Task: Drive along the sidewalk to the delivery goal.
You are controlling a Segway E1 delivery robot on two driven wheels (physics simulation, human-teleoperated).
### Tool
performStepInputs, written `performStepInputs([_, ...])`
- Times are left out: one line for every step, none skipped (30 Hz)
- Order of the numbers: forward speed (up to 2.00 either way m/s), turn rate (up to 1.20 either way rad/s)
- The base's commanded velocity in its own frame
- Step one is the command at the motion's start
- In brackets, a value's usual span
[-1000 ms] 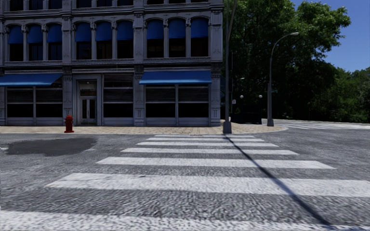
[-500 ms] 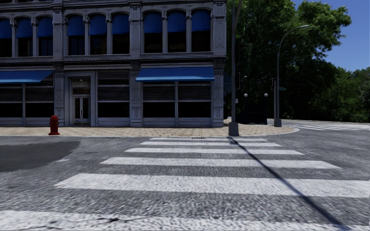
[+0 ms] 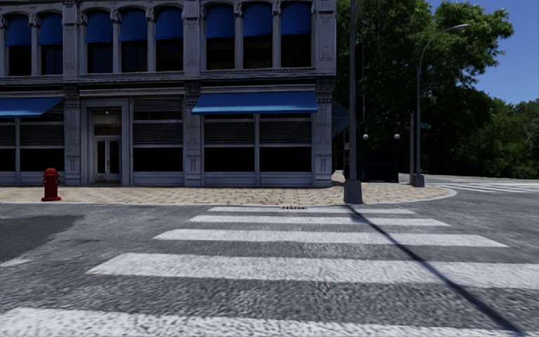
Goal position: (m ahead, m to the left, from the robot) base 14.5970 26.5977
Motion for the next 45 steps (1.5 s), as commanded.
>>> performStepInputs([2.00,0.00])
performStepInputs([2.00,0.00])
performStepInputs([2.00,0.00])
performStepInputs([2.00,0.00])
performStepInputs([2.00,0.00])
performStepInputs([2.00,0.00])
performStepInputs([2.00,0.00])
performStepInputs([2.00,0.00])
performStepInputs([2.00,0.00])
performStepInputs([2.00,0.00])
performStepInputs([2.00,0.00])
performStepInputs([2.00,0.00])
performStepInputs([2.00,0.00])
performStepInputs([2.00,0.00])
performStepInputs([2.00,0.00])
performStepInputs([2.00,0.00])
performStepInputs([2.00,0.00])
performStepInputs([2.00,0.00])
performStepInputs([2.00,0.00])
performStepInputs([2.00,0.00])
performStepInputs([2.00,0.00])
performStepInputs([2.00,0.00])
performStepInputs([2.00,0.00])
performStepInputs([2.00,0.00])
performStepInputs([2.00,0.00])
performStepInputs([2.00,0.00])
performStepInputs([2.00,0.00])
performStepInputs([2.00,0.00])
performStepInputs([2.00,0.00])
performStepInputs([2.00,0.00])
performStepInputs([2.00,0.00])
performStepInputs([2.00,0.00])
performStepInputs([2.00,0.00])
performStepInputs([2.00,0.00])
performStepInputs([2.00,0.00])
performStepInputs([2.00,0.00])
performStepInputs([2.00,0.00])
performStepInputs([2.00,0.00])
performStepInputs([2.00,0.00])
performStepInputs([2.00,0.00])
performStepInputs([2.00,0.00])
performStepInputs([2.00,0.00])
performStepInputs([2.00,0.00])
performStepInputs([2.00,0.00])
performStepInputs([2.00,0.00])
